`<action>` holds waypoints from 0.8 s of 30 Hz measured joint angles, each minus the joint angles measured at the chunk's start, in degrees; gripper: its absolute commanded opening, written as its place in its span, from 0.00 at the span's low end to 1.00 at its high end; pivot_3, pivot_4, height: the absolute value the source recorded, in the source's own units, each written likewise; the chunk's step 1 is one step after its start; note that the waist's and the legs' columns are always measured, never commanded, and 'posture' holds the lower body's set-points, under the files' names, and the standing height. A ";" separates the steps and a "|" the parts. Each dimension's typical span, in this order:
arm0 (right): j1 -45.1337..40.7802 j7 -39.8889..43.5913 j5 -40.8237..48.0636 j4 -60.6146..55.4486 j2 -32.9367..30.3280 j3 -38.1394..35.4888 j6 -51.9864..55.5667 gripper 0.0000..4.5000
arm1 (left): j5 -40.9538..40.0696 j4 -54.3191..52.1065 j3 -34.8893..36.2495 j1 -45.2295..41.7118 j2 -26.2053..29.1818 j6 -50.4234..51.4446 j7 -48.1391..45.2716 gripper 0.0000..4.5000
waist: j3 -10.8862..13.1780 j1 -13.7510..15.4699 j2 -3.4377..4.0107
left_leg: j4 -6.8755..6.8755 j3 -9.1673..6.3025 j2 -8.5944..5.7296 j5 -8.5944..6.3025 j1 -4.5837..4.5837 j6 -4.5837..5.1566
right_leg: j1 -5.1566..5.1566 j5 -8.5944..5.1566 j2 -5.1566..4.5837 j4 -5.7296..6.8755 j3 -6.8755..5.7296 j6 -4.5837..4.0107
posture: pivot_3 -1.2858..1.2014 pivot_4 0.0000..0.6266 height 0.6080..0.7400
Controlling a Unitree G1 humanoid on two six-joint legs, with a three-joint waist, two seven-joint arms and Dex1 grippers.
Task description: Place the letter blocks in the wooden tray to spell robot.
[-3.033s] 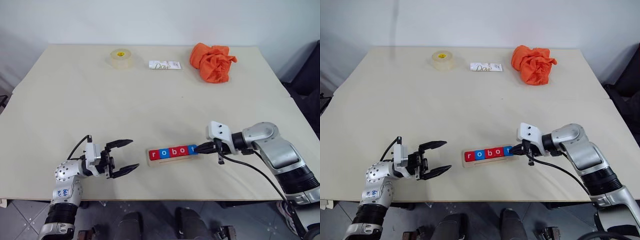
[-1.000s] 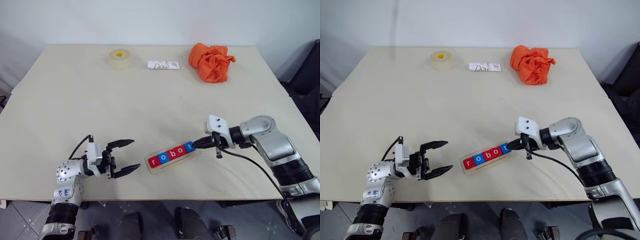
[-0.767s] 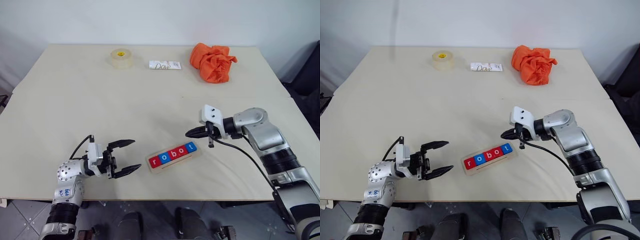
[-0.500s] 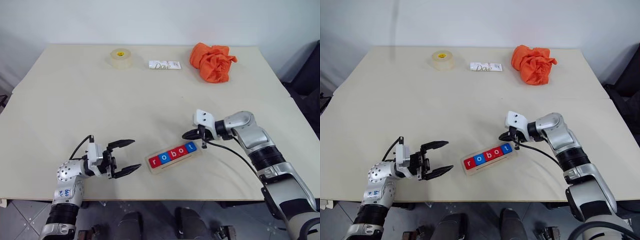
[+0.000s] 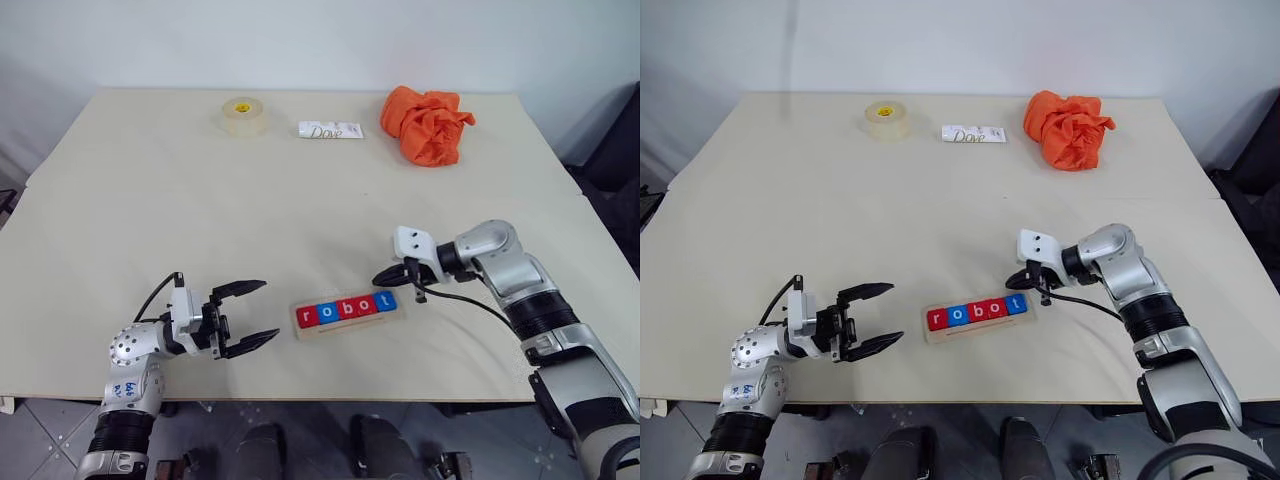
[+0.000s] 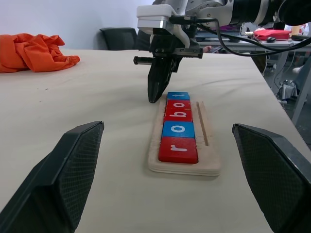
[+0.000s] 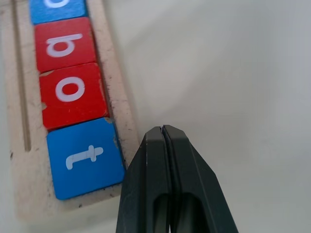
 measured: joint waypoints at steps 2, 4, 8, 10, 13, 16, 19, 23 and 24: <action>0.54 0.64 0.01 -0.87 -0.67 -0.01 0.04 0.01 | 0.00 0.04 0.01 -0.10 0.01 -0.02 -0.06 1.00 | 0.00 0.01 0.00 | 0.00 0.00 0.00 0.00 0.00 0.00 | 0.00 0.00 0.00 0.00 0.00 0.00 | 0.52 0.24 1.00; 0.75 1.01 -0.01 -1.32 -0.84 -0.01 0.16 0.01 | 0.00 0.16 0.02 -0.18 0.09 -0.03 -0.13 1.00 | 0.00 0.01 0.00 | 0.01 0.00 0.00 0.00 0.00 0.00 | 0.00 0.00 0.00 0.00 0.00 0.00 | 0.52 0.24 1.00; 0.99 1.15 0.00 -1.72 -0.89 -0.06 0.33 0.01 | 0.00 0.24 0.02 -0.59 0.13 -0.07 -0.30 1.00 | 0.00 0.00 0.00 | 0.00 0.00 0.00 0.00 0.00 0.00 | 0.00 0.00 0.00 0.00 0.00 0.00 | 0.52 0.24 1.00; 1.46 1.73 0.03 -2.66 -1.40 -0.06 0.58 0.01 | 0.01 0.36 0.02 -0.76 0.17 -0.07 -0.33 1.00 | 0.00 0.01 0.00 | 0.00 0.00 0.00 0.00 0.00 0.00 | 0.00 0.00 0.00 -0.01 0.00 0.00 | 0.52 0.24 1.00; 2.04 2.44 0.08 -3.72 -1.95 -0.06 1.30 0.01 | 0.01 0.64 0.20 -1.00 0.25 -0.07 -0.38 1.00 | 0.00 0.02 0.00 | 0.01 0.00 0.00 0.00 0.00 0.00 | 0.00 0.00 -0.01 -0.01 0.00 0.00 | 0.52 0.24 1.00; 2.09 2.53 0.06 -3.75 -1.98 -0.07 1.40 0.01 | 0.01 1.38 0.26 -1.68 0.25 -0.11 -0.50 1.00 | 0.00 0.02 0.00 | 0.01 0.00 0.00 0.00 0.01 0.00 | 0.01 0.00 0.00 0.00 0.00 0.00 | 0.52 0.24 1.00; 2.09 2.09 0.05 -3.68 -1.97 -0.07 1.08 0.01 | 0.02 1.96 0.27 -2.06 0.25 -0.16 -0.55 1.00 | 0.00 0.01 0.00 | 0.01 0.00 0.00 0.00 0.01 0.00 | 0.01 0.00 0.00 0.00 0.00 0.00 | 0.52 0.24 1.00; 2.05 1.05 0.18 -3.50 -1.97 -0.70 0.54 0.01 | 0.02 2.28 0.29 -2.54 0.44 -0.20 -0.74 1.00 | 0.00 0.02 0.00 | 0.01 0.00 0.00 0.00 0.01 0.00 | 0.00 0.00 0.00 0.00 0.00 0.00 | 0.52 0.24 1.00; 2.00 0.61 0.24 -3.50 -1.98 -1.20 0.41 0.01 | 0.02 2.34 0.37 -2.54 0.65 -0.16 -0.80 1.00 | 0.00 0.02 0.00 | 0.01 0.00 0.00 0.00 0.00 -0.01 | 0.00 0.00 0.00 0.00 0.00 0.00 | 0.52 0.24 1.00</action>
